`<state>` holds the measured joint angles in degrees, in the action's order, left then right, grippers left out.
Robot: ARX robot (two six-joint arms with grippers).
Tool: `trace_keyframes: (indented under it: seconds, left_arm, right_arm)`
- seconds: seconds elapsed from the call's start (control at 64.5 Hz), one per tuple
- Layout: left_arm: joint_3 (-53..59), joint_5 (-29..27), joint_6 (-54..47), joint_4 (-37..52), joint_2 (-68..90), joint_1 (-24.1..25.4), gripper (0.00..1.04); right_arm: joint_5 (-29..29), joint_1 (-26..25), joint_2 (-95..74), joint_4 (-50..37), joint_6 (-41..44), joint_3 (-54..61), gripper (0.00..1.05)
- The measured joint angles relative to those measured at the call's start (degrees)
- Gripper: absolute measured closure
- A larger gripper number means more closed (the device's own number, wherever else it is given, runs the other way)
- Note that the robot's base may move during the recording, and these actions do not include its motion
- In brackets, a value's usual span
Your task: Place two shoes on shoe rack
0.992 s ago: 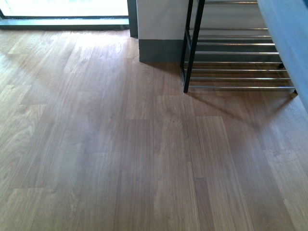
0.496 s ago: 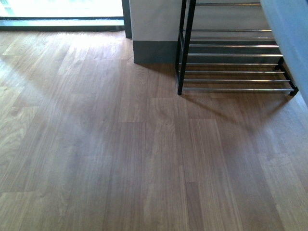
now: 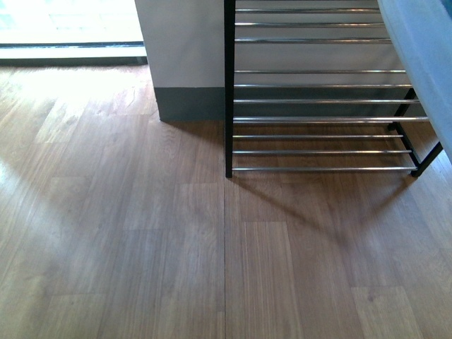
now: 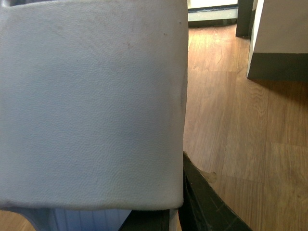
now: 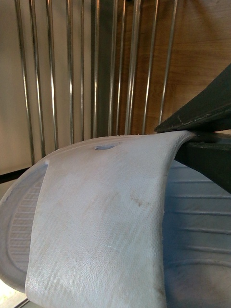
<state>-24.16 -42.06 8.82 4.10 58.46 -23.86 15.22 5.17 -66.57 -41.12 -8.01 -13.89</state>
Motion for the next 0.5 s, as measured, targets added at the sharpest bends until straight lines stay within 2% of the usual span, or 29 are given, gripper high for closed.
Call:
trace_keyframes:
  seconds: [0.496]
  left_arm:
    - [0.0,0.0,0.0,0.0,0.0,0.0,1.03]
  right_arm:
    - [0.0,0.0,0.0,0.0,0.0,0.0,1.03]
